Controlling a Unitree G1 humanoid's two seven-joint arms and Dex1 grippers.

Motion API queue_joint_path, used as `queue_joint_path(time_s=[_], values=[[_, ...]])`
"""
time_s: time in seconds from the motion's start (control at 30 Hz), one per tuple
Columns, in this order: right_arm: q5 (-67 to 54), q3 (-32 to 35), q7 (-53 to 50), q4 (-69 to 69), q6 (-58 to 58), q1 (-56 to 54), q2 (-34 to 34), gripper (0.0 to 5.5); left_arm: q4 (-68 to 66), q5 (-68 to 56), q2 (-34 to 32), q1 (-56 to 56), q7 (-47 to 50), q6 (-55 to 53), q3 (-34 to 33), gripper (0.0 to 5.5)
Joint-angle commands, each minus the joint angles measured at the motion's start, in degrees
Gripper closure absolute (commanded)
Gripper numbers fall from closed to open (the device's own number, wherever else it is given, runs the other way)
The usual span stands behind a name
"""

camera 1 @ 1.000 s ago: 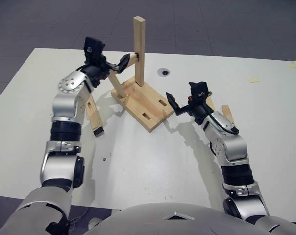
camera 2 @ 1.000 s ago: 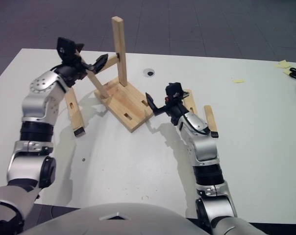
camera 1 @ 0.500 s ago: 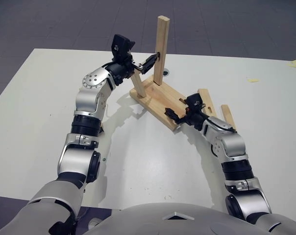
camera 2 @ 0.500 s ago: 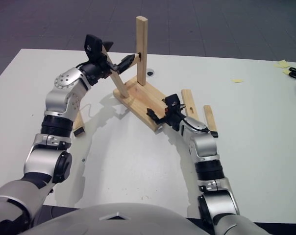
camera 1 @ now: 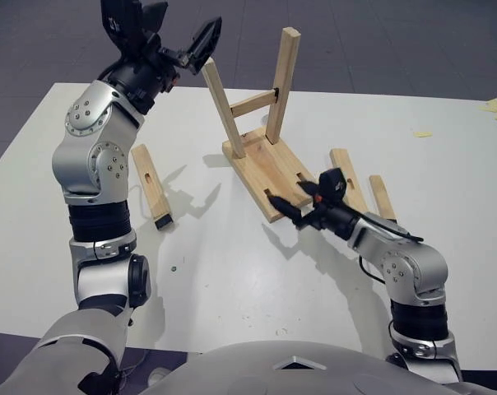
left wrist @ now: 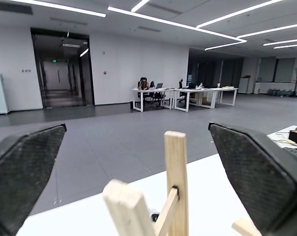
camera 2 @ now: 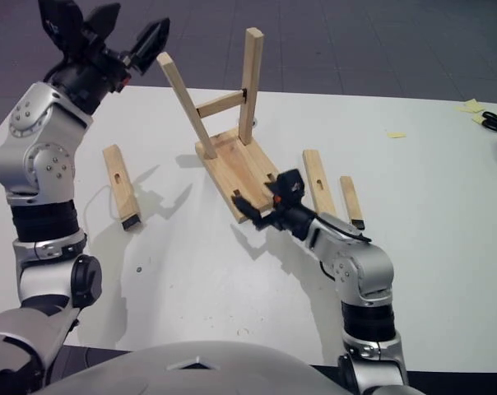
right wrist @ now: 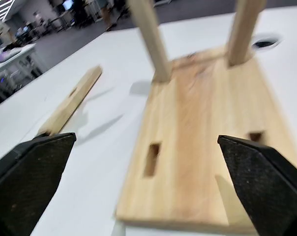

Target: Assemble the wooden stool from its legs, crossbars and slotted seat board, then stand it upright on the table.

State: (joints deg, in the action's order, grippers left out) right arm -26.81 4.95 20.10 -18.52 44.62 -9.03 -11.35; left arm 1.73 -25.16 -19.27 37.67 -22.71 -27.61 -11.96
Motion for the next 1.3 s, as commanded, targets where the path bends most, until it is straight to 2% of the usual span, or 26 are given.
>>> queue_joint_path(time_s=[0.03,0.13,0.37,0.6,0.8,0.97,1.07,1.23,1.3], values=[[7.82,3.14,-5.96,10.37,-8.44,-3.55,-2.56,0.12,-2.34,3.07,-2.52,-0.79,5.81,3.72,-5.41,0.10],[16.74,-0.66,-7.16,19.66,-14.91,-5.40,-7.53,0.12,-3.82,3.43,-2.97,-1.17,7.64,4.52,-7.33,0.10],[28.48,-8.05,-2.89,34.78,-27.61,-11.41,-14.20,0.12,-4.05,4.84,-2.56,-2.62,7.23,4.62,-4.26,0.10],[27.05,-12.75,8.86,26.36,-28.37,-6.38,-15.34,0.12,-9.10,8.39,-5.04,-5.28,8.35,5.52,-4.75,0.10],[27.20,-15.71,11.91,15.31,-25.87,-0.35,-15.35,0.12,-8.29,7.56,-5.73,-3.23,9.03,3.51,-5.73,0.10],[26.53,-13.69,9.98,11.30,-23.42,0.90,-14.33,0.12,-9.10,8.38,-7.56,-4.11,8.11,2.90,-5.54,0.10],[25.45,-10.33,7.64,10.37,-23.36,0.21,-13.39,0.12,-6.79,9.11,-9.25,-7.27,8.18,-2.32,-4.47,0.10],[15.40,3.30,0.20,7.57,-20.19,-0.85,-7.28,0.12,5.30,9.07,-8.04,-17.06,13.10,-18.36,-4.32,0.10],[12.91,6.53,-2.12,6.35,-19.02,-0.21,-5.84,0.12,8.11,8.95,-6.79,-19.62,14.43,-22.22,-4.12,0.10]])
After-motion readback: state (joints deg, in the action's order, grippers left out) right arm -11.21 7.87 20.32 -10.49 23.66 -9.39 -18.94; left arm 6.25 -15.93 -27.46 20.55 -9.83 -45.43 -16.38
